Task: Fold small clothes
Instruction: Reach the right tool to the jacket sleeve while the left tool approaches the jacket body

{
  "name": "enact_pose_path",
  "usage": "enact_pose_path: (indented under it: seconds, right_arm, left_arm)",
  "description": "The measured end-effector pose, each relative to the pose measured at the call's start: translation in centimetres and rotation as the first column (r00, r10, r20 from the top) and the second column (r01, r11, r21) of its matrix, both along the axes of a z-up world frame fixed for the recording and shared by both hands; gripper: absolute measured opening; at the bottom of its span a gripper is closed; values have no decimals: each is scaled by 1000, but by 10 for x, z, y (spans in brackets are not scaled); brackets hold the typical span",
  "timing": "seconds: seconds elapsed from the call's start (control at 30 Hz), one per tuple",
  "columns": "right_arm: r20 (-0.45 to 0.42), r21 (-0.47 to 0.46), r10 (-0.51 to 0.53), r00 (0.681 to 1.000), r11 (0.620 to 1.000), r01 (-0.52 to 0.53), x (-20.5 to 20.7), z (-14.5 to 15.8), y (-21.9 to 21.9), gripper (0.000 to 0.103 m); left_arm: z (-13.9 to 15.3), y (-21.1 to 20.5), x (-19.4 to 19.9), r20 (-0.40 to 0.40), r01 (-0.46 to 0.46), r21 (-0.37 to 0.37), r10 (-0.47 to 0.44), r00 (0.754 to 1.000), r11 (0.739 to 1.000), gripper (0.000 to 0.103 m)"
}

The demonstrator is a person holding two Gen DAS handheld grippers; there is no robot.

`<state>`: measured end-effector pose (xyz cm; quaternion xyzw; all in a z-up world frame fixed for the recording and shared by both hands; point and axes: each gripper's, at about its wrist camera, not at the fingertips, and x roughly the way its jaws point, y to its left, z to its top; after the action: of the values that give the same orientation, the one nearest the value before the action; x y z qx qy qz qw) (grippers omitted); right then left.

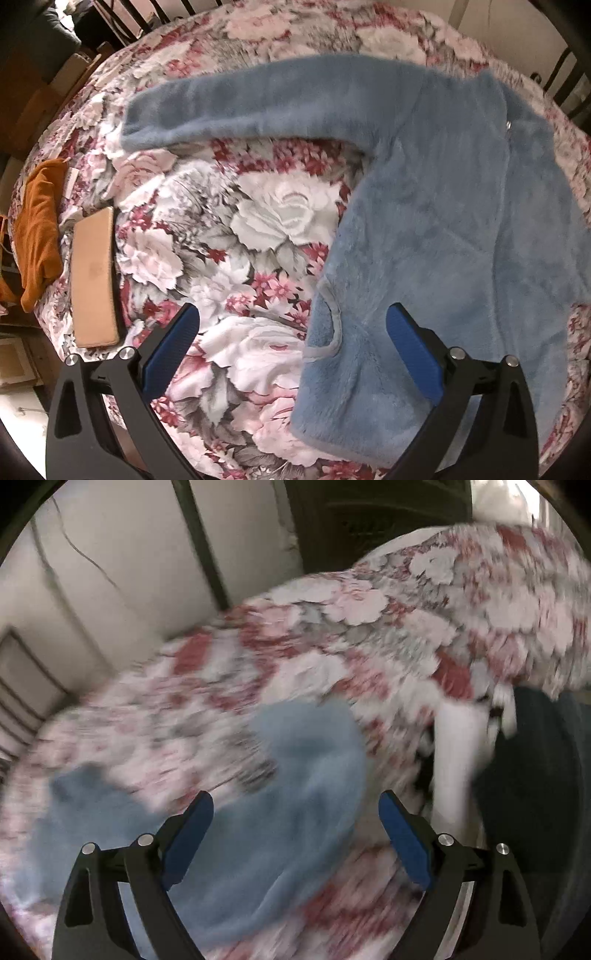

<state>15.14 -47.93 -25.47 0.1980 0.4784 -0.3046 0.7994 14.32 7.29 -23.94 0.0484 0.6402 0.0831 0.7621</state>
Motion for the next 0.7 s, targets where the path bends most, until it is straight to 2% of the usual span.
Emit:
enact_pose_path:
  seconds: [0.1, 0.17, 0.2, 0.23, 0.27, 0.33, 0.4, 0.47, 0.5, 0.57, 0.6, 0.63, 0.7]
  right_arm:
    - [-39, 43, -59, 997, 997, 61, 0, -16, -24, 88]
    - [-24, 59, -3, 1000, 998, 4, 0, -18, -24, 82]
    - [-17, 69, 28, 999, 997, -27, -1, -18, -23, 63]
    - [12, 107, 59, 998, 992, -59, -4, -17, -25, 22]
    - [46, 143, 53, 998, 988, -59, -11, -14, -29, 11]
    - [148, 165, 3, 989, 986, -27, -39, 4, -37, 12]
    - [200, 111, -18, 980, 994, -4, -68, 24, -38, 12]
    - [177, 93, -26, 984, 996, 10, -88, 24, -34, 13]
    - [154, 108, -8, 988, 994, -8, -93, 17, -35, 10]
    - [92, 57, 49, 995, 997, -54, -92, 14, -17, 11]
    - [65, 37, 73, 995, 996, -76, -86, 13, -14, 18]
    - [53, 40, 86, 995, 995, -88, -80, 12, -12, 31]
    - [60, 74, 71, 996, 994, -75, -72, 11, -11, 49]
  left_arm:
    - [-4, 0, -1, -6, 6, 9, -6, 1000, 1000, 99]
    - [-5, 1, 0, -5, 3, 14, -3, 1000, 1000, 99]
    - [-5, 0, 1, -7, -1, 13, 1, 1000, 1000, 99]
    - [-5, 0, 1, -9, -4, 9, 4, 1000, 1000, 99]
    - [-4, -2, 2, -10, -1, 3, 1, 1000, 1000, 99]
    - [0, -9, 3, -2, 14, 2, -14, 1000, 1000, 99]
    - [8, -22, 3, 23, 46, 6, -47, 999, 999, 99]
    - [16, -40, 7, 51, 79, 10, -80, 996, 997, 99]
    - [20, -52, 10, 58, 98, -1, -98, 994, 995, 99]
    - [24, -82, 17, 53, 153, -31, -151, 987, 988, 99]
    - [25, -98, 18, 53, 187, -35, -185, 981, 982, 99]
    - [25, -114, 19, 55, 221, -28, -219, 974, 975, 99]
    - [19, -153, 19, 35, 272, -1, -272, 962, 962, 99]
